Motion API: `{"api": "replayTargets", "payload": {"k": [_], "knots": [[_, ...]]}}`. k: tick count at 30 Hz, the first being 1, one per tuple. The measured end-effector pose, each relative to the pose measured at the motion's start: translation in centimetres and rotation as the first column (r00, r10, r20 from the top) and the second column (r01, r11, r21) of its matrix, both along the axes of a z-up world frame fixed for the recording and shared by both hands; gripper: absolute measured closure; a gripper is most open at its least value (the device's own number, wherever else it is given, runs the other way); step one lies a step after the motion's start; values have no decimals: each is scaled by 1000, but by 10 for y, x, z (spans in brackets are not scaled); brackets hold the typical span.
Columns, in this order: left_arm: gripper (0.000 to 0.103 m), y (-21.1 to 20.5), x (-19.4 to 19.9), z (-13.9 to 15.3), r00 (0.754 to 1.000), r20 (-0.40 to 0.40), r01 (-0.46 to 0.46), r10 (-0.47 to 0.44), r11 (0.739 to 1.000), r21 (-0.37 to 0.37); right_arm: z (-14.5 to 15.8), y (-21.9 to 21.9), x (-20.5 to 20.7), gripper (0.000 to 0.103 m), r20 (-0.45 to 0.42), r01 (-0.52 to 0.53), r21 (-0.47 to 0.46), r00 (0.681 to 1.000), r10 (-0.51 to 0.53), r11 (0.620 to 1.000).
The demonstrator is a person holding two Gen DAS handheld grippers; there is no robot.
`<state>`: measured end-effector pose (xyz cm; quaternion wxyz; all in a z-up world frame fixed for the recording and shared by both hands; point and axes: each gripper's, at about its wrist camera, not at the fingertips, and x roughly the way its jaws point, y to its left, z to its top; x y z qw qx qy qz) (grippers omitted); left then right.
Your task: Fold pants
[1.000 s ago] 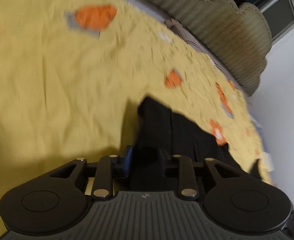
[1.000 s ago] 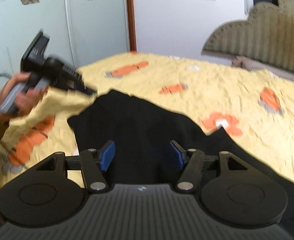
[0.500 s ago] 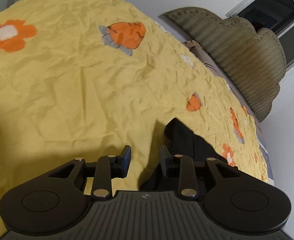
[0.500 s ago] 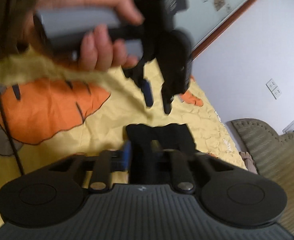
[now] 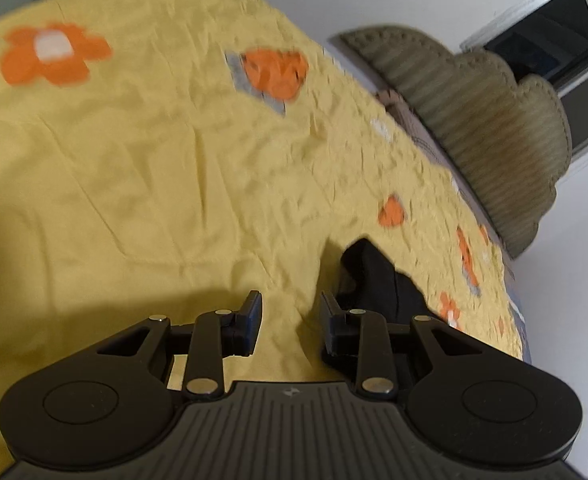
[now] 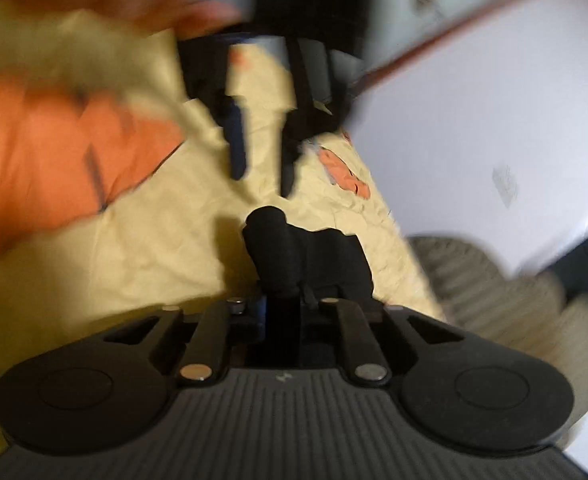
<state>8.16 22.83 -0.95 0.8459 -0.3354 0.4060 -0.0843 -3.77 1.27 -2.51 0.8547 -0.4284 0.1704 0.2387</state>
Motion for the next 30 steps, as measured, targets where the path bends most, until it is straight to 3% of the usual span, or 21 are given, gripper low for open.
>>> {"api": "replayTargets", "payload": {"k": [2,4,5,6,7,8,10,11,12,13,14,16,17,19,21,23,25,27,28,29,30], "knots": [[73,6,-6,13,999,39,-15,15,1000,4,31,-26,13,92,-136,57,252,990,-23,966],[73,9,-9,26,997,68,-37,36,999,17,59,-56,26,91,-258,128,455,966,-7,881],[72,9,-10,31,996,79,-46,44,999,23,70,-73,33,91,-322,164,548,946,27,820],[69,7,-8,35,995,90,-44,41,998,33,74,-83,38,91,-357,178,594,932,59,785],[54,4,-6,39,995,96,-37,32,998,46,72,-84,42,91,-370,177,591,926,70,787],[37,-1,-4,41,995,97,-38,32,998,59,65,-77,43,86,-379,164,553,923,72,817],[33,-11,-5,46,993,112,-30,21,996,78,31,-49,46,67,-467,118,408,879,96,905],[33,-19,-4,49,992,126,3,-15,995,97,21,-39,42,55,-482,98,370,870,101,924],[33,-26,-4,51,990,133,34,-49,993,113,19,-37,32,55,-442,70,364,891,105,929],[33,-33,-3,53,987,138,59,-76,991,124,27,-41,24,55,-427,43,393,893,141,919],[33,-42,-1,55,983,145,91,-110,987,132,39,-50,21,62,-438,34,458,878,192,888],[33,-65,5,56,964,151,194,-217,969,151,62,-72,14,63,-431,48,562,869,243,826],[33,-79,8,55,952,155,240,-263,958,156,71,-87,11,58,-399,60,572,892,214,818],[33,-108,15,52,920,177,320,-350,930,179,80,-103,9,46,-339,98,527,935,103,844],[33,-136,25,41,898,167,367,-406,903,222,75,-133,19,39,-353,206,480,935,-27,853],[33,-157,39,22,908,111,358,-405,885,296,65,-166,30,39,-420,348,459,896,-146,817],[35,-165,55,-4,932,24,327,-362,868,374,51,-202,34,34,-518,464,450,832,-201,763],[39,-163,53,-13,940,36,296,-339,865,406,39,-228,24,28,-588,557,403,766,-261,726],[39,-164,48,-9,939,47,291,-340,863,414,31,-237,16,27,-623,571,363,736,-265,736],[39,-166,43,-3,945,51,270,-324,858,437,26,-246,5,27,-629,561,347,734,-256,752],[39,-170,36,5,949,65,244,-309,849,469,28,-257,-8,27,-621,557,370,743,-248,743]]}}
